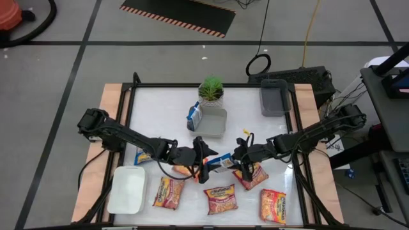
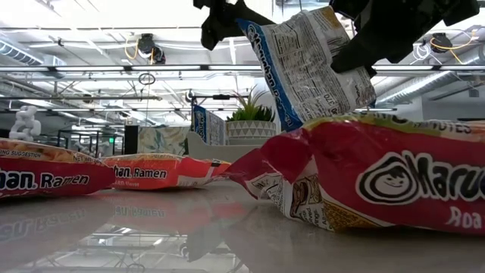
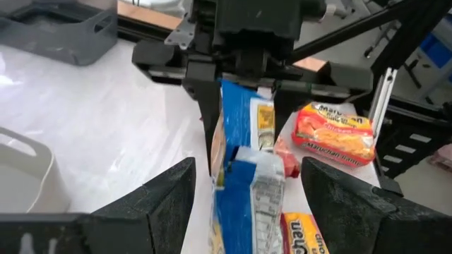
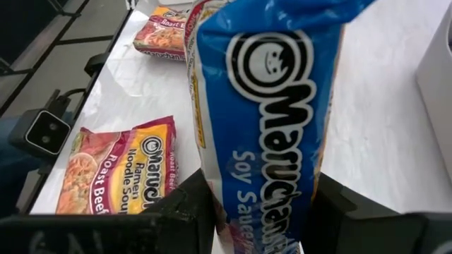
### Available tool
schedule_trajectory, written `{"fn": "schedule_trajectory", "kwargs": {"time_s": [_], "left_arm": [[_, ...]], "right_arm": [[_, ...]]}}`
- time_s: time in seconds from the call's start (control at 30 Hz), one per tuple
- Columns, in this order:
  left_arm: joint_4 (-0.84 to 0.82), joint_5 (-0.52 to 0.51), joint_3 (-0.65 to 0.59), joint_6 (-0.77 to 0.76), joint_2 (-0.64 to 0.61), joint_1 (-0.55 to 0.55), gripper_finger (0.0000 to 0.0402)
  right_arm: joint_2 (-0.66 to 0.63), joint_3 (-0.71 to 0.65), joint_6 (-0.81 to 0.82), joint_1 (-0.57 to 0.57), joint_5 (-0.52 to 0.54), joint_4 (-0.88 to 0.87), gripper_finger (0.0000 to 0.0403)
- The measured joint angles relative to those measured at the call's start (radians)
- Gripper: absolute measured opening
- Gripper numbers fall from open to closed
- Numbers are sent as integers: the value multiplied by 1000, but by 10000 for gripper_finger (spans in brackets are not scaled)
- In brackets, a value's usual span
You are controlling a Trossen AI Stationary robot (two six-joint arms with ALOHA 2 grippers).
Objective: Sort Maruchan noodles
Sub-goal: Put the right blue noodle pack into the gray bin
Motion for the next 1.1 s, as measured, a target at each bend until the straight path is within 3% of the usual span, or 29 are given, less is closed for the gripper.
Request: {"fn": "schedule_trajectory", "kwargs": {"time_s": [0.47,0.7,1.1], "left_arm": [[-51,64,0,13,22,6,260],[8,162,-2,36,101,18,260],[45,95,-2,92,102,28,248]], "right_arm": [[0,0,-39,0,1,1,141],[0,-1,-44,0,2,39,142],[0,-1,-53,0,2,28,143]]}}
